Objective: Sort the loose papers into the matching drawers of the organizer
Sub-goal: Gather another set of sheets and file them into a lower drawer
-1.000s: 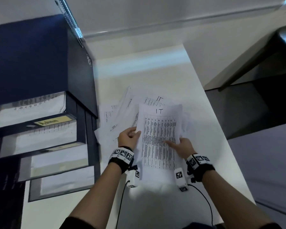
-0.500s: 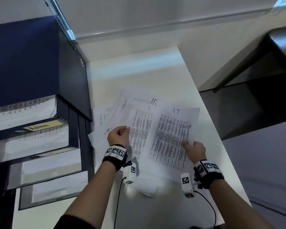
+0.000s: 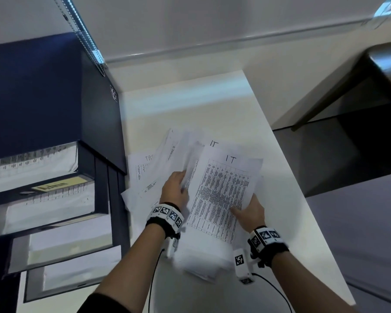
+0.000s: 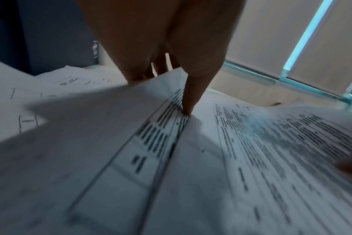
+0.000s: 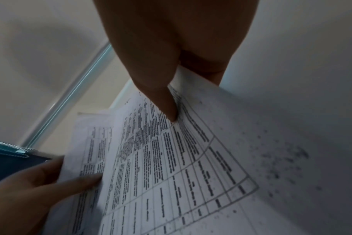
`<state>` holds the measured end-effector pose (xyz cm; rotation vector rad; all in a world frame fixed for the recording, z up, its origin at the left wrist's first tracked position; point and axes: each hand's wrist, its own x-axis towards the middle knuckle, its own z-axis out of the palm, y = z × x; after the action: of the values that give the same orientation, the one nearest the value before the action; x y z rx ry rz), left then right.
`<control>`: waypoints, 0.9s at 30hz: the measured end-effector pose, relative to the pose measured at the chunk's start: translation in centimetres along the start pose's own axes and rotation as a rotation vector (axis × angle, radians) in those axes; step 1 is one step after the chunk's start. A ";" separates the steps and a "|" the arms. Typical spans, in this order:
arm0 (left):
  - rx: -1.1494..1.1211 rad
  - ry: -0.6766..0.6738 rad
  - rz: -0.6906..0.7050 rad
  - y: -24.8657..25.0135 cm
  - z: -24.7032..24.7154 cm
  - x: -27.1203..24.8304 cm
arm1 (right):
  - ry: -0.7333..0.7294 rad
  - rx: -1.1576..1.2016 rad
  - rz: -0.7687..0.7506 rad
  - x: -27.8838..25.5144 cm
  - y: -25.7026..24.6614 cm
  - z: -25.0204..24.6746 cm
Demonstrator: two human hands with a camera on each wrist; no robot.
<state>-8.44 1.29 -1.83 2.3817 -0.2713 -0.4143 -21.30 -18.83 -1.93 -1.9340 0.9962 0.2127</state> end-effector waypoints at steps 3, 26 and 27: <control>-0.041 -0.043 0.116 0.8 0.0 -1.3 | 0.053 -0.009 0.041 0.2 0.7 -0.3; -0.647 -0.114 -0.075 3.8 -8.4 -3.1 | -0.092 0.413 -0.320 -2.1 -6.2 -3.6; -0.665 -0.103 -0.020 4.4 -9.7 -3.1 | -0.125 0.489 -0.337 -2.6 -7.5 -4.0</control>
<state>-8.12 4.87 8.66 1.7162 -0.1272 -0.5394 -18.60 -18.66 6.56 -1.5814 0.5600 -0.0973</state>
